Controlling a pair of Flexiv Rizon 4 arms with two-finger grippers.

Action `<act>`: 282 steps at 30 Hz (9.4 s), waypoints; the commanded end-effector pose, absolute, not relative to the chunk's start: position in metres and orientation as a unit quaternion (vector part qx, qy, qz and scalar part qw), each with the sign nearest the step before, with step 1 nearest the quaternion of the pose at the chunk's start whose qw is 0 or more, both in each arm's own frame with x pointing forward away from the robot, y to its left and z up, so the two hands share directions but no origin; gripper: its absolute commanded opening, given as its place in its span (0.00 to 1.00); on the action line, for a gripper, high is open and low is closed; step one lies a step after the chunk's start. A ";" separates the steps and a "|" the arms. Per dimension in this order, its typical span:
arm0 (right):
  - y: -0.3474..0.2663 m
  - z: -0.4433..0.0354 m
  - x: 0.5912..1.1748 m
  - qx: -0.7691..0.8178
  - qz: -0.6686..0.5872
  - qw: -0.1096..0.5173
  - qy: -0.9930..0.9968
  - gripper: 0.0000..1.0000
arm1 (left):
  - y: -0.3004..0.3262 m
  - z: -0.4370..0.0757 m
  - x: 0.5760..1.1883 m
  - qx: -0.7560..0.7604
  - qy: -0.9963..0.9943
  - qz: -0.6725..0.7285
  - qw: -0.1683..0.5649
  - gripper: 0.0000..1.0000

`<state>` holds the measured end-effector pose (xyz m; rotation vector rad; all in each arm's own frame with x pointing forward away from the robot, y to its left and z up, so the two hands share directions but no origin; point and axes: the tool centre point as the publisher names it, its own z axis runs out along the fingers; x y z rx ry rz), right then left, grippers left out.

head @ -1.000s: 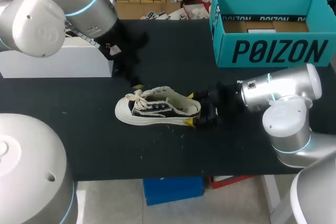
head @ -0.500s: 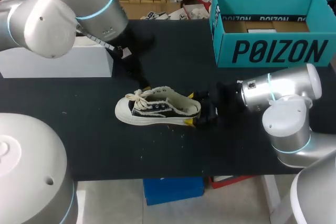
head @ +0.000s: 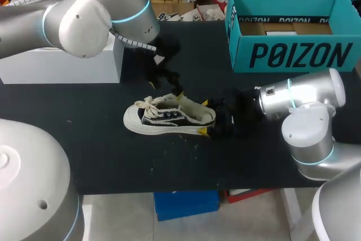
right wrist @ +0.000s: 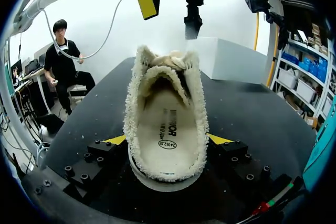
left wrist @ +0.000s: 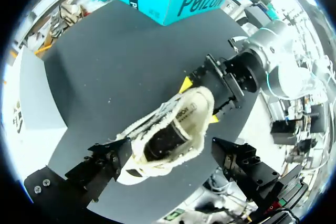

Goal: Take the shoe out of the shoebox, open the shoe tongue, remove and reinsert the insole, then place the shoe into the shoebox

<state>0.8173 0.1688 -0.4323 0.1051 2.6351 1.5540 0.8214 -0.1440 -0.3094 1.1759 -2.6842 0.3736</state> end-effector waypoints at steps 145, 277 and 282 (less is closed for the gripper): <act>0.170 -0.435 0.818 0.035 0.507 0.041 0.860 0.00 | -0.121 -0.316 0.806 0.621 -0.781 -0.021 -0.067 0.00; 0.170 -0.435 0.818 0.035 0.507 0.041 0.860 0.00 | -0.160 -0.298 0.815 -0.068 -0.993 0.074 0.068 0.00; 0.170 -0.435 0.818 0.035 0.507 0.041 0.860 0.00 | -0.162 -0.310 0.821 -0.064 -0.993 0.067 0.078 0.00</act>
